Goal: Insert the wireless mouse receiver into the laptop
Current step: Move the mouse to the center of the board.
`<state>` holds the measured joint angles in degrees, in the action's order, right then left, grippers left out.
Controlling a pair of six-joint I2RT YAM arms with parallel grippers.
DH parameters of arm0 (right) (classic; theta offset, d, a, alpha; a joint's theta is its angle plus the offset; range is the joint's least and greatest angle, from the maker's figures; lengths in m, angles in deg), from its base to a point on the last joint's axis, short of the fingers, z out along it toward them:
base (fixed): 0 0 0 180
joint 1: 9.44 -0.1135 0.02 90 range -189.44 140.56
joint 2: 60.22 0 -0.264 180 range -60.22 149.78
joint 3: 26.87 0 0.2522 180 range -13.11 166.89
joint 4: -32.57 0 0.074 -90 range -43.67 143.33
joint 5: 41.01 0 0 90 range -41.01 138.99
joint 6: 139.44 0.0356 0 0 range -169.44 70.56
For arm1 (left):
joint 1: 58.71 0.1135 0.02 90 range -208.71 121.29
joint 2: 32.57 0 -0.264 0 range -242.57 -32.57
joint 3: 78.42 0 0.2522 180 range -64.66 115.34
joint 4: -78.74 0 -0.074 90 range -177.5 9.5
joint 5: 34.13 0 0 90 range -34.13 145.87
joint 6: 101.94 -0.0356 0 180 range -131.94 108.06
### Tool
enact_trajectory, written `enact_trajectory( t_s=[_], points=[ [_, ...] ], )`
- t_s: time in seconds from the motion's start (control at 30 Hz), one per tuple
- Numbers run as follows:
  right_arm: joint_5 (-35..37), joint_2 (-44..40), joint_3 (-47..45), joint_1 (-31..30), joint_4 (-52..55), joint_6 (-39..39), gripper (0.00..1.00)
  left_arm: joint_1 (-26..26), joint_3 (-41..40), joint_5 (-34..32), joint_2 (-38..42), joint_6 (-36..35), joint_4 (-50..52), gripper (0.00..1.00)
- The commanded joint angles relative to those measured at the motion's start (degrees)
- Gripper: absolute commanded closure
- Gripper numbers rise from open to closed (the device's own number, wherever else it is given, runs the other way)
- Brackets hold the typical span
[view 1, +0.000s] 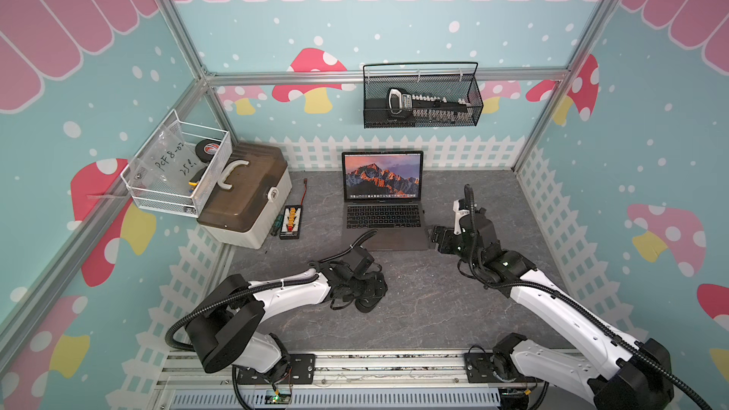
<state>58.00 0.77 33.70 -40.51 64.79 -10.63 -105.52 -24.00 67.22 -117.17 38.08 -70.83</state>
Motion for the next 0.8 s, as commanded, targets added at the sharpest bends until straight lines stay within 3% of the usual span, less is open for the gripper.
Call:
enact_trajectory(
  t_s=[0.0,0.27,0.37,0.47,0.57,0.77],
  points=[
    [0.18,-0.39,-1.68,0.22,11.02,0.23,0.04,-1.91,0.51,8.85,-3.10,5.47,-0.92,0.05],
    [0.70,-2.28,-4.86,0.22,19.94,4.59,0.04,-6.42,10.87,19.86,-15.91,2.61,-5.87,0.06],
    [-2.56,-3.25,-6.15,0.18,21.73,6.29,0.04,-6.83,13.35,19.93,-17.05,1.23,-4.71,0.04],
    [-8.04,-6.31,-10.10,-0.97,21.72,11.44,0.05,-5.38,13.32,11.16,-11.60,-1.04,0.85,0.03],
    [-16.88,-10.58,-14.55,-4.74,14.55,11.72,0.06,-3.24,11.33,1.43,-4.14,-1.51,4.05,0.02],
    [-20.91,-12.17,-14.96,-12.36,6.11,-4.93,0.08,2.01,2.93,-15.62,11.98,0.78,4.90,0.01]
  ],
)
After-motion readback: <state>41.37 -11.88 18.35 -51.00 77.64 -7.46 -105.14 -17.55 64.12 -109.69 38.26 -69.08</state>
